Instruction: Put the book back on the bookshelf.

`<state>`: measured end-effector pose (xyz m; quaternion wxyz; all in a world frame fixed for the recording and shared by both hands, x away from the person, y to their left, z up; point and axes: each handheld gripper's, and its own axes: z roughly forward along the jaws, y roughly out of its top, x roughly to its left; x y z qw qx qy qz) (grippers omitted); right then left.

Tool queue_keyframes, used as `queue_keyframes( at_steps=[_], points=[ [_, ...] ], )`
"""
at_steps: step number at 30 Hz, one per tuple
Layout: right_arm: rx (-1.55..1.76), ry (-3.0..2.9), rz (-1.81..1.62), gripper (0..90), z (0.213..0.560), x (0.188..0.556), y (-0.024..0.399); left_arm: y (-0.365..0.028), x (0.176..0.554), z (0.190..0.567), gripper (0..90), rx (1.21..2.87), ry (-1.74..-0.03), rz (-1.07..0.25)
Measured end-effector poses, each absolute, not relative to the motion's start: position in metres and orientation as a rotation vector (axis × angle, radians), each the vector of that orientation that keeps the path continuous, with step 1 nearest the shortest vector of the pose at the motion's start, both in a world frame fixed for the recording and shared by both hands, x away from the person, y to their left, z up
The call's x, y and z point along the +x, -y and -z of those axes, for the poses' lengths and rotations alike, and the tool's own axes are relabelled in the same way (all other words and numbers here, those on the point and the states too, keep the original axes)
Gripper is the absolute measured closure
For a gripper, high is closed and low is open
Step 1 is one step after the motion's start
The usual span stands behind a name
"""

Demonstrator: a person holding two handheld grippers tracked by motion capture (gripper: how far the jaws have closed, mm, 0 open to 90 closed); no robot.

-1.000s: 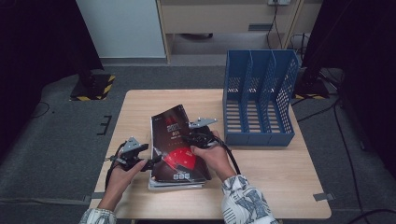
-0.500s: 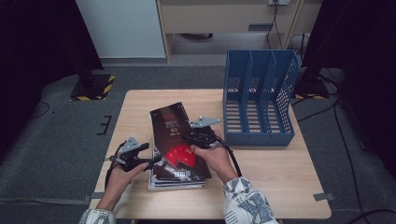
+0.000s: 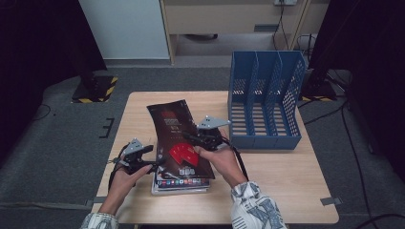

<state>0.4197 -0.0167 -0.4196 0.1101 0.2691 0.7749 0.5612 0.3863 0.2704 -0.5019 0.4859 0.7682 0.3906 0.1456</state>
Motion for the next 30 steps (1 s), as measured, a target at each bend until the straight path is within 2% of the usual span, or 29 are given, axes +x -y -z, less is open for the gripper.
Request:
queue_keyframes(
  at_steps=[9, 18, 23, 26, 29, 30],
  points=[
    [0.725, -2.267, -1.743, 86.9, 0.405, 0.417, 0.016, -0.27, 0.386, 0.499, 12.8, 1.835, -0.941, -0.34],
    [0.662, -2.294, -1.768, 86.9, 0.396, 0.415, 0.007, -0.27, 0.39, 0.502, 13.2, 1.819, -0.933, -0.247],
    [0.633, -2.295, -1.78, 87.0, 0.391, 0.415, 0.006, -0.272, 0.391, 0.501, 35.1, 1.812, -0.929, -0.21],
    [0.628, -2.304, -1.762, 86.9, 0.393, 0.415, 0.005, -0.278, 0.39, 0.501, 55.5, 1.79, -0.936, -0.198],
    [0.623, -2.315, -1.756, 86.9, 0.394, 0.415, 0.004, -0.28, 0.389, 0.5, 66.8, 1.753, -0.935, -0.171],
    [0.619, -2.313, -1.751, 86.9, 0.393, 0.415, 0.004, -0.281, 0.389, 0.498, 66.8, 1.736, -0.932, -0.164]
  ],
)
